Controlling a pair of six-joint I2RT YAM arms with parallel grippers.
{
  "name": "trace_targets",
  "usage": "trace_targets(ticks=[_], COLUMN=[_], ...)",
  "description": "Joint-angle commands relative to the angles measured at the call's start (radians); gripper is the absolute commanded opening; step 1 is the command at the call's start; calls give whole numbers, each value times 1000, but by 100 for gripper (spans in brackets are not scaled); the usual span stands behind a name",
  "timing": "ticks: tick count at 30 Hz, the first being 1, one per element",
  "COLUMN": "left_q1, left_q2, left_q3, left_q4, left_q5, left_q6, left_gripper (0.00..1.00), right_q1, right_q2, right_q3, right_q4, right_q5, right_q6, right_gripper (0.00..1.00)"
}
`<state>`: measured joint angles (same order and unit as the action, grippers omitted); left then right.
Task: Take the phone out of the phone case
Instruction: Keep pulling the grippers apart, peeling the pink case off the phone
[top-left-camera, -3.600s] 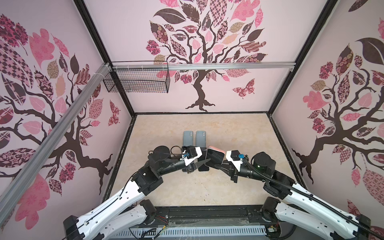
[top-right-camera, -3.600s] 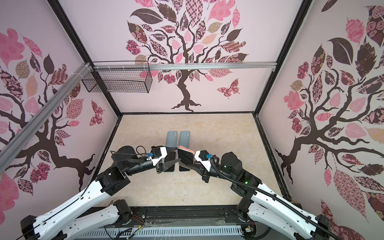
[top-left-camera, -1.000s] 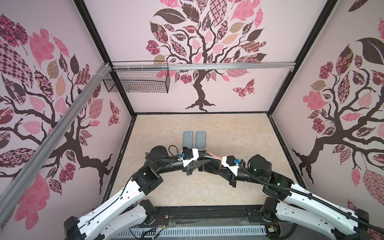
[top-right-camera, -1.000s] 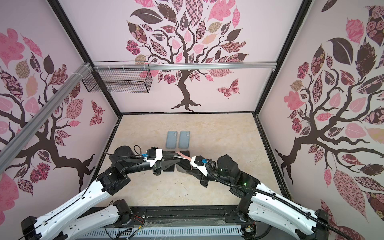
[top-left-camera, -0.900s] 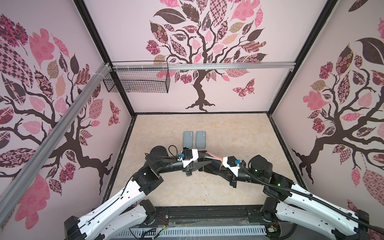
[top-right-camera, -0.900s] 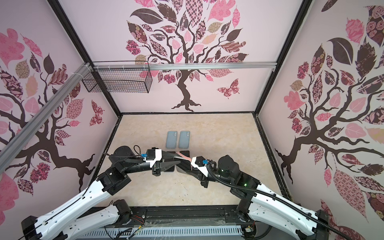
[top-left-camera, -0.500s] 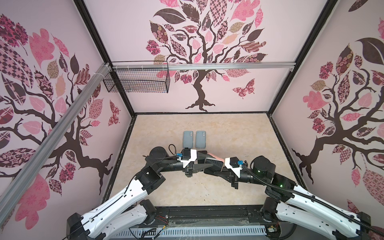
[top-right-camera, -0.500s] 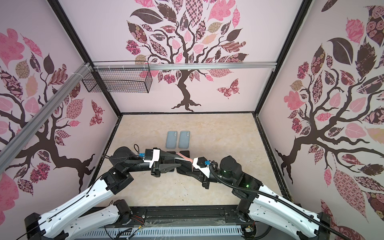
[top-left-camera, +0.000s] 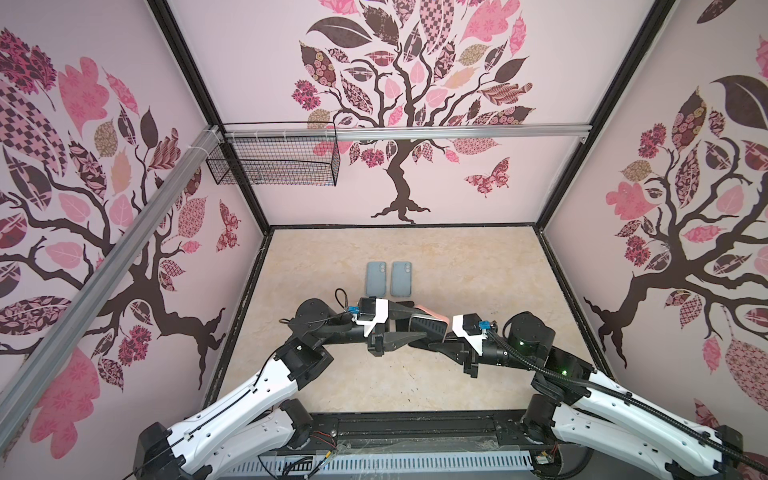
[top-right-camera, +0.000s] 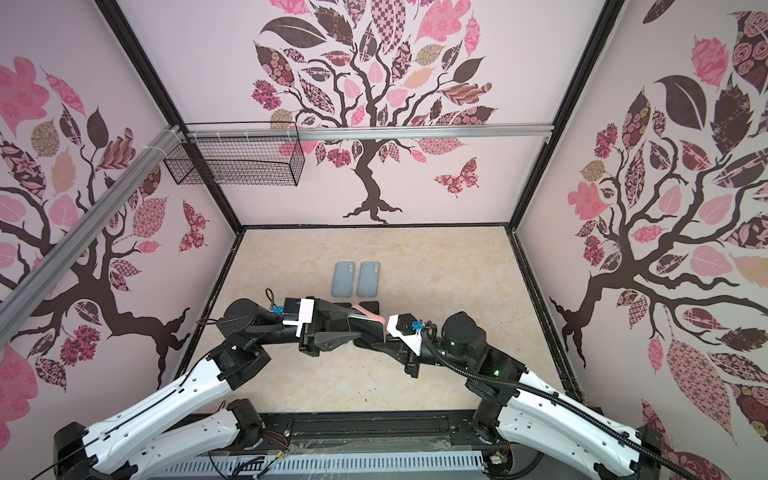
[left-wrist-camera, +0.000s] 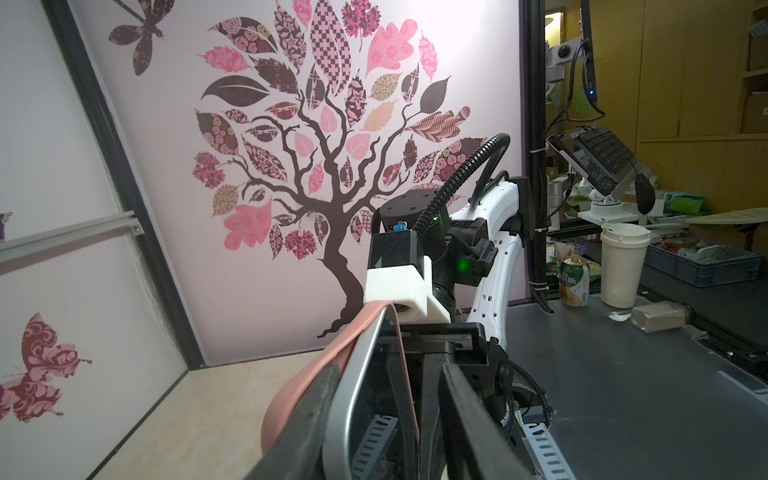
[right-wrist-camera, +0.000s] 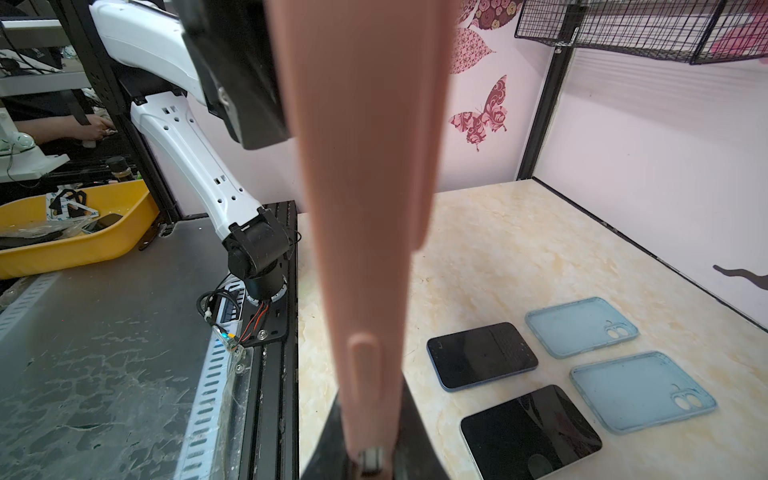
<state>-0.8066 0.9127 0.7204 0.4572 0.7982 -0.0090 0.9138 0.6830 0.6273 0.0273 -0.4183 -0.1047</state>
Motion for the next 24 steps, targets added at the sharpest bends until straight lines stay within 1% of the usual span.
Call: trace_targets(ticks=[1, 8, 15, 19, 21, 24], left_q1=[-17, -9, -10, -9, -10, -8], left_q2=[45, 49, 55, 56, 50, 46], left_q3=[-65, -66, -59, -57, -55, -53], left_q4=[-173, -172, -170, -177, -187, -193], left_q5=[94, 72, 90, 93, 96, 101], left_q6=[-29, -42, -42, -35, -24, -14], left_gripper=[43, 37, 32, 26, 20, 18], right_q1=[-6, -6, -7, -7, -7, -7], right_q2=[-71, -86, -70, -68, -69, -72], right_q3=[127, 139, 143, 141, 138, 134], right_q4=[355, 344, 341, 342, 338, 335], right_q5=[9, 15, 10, 19, 24, 27], right_q6=[37, 28, 28, 32, 31, 32], right_gripper=[0, 0, 0, 0, 0, 0])
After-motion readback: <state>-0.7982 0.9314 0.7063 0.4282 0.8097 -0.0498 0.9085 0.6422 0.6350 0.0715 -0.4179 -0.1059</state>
